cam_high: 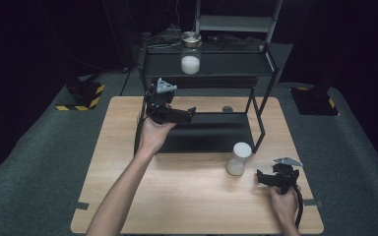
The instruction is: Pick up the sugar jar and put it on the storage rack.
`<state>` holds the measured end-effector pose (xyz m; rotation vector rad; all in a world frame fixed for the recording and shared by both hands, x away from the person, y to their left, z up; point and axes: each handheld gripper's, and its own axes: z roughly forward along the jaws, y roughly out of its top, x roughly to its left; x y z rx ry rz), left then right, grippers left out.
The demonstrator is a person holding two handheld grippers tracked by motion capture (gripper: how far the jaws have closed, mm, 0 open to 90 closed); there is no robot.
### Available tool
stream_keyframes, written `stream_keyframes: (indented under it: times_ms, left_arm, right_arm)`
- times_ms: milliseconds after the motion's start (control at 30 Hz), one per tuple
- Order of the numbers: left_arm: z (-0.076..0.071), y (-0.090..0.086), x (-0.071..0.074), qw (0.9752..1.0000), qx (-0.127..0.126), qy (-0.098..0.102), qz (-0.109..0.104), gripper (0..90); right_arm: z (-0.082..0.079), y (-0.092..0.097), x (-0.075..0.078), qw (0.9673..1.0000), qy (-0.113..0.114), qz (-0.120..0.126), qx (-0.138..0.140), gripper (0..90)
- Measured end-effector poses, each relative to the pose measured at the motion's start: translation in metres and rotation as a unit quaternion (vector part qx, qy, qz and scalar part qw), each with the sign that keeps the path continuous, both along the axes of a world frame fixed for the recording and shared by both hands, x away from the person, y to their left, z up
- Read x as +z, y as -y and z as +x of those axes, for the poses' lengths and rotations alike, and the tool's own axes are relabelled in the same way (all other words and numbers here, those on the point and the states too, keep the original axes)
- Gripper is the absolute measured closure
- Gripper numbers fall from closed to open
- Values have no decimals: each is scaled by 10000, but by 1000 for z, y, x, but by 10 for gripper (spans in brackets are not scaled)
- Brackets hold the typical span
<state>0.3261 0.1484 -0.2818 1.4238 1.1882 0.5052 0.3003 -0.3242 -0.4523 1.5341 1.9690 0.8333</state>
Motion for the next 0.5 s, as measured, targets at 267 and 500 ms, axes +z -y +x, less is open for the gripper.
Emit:
stream_keyframes:
  times_ms: [267,500]
  left_arm:
    - [-4,0,-18,10000,-14,-7,-19,9]
    - [-6,-1,-36,10000,-93,-11,5,10]
  right_arm:
    - [0,0,0,10000,1,0,1,0]
    - [0,0,0,10000,0,0,1,0]
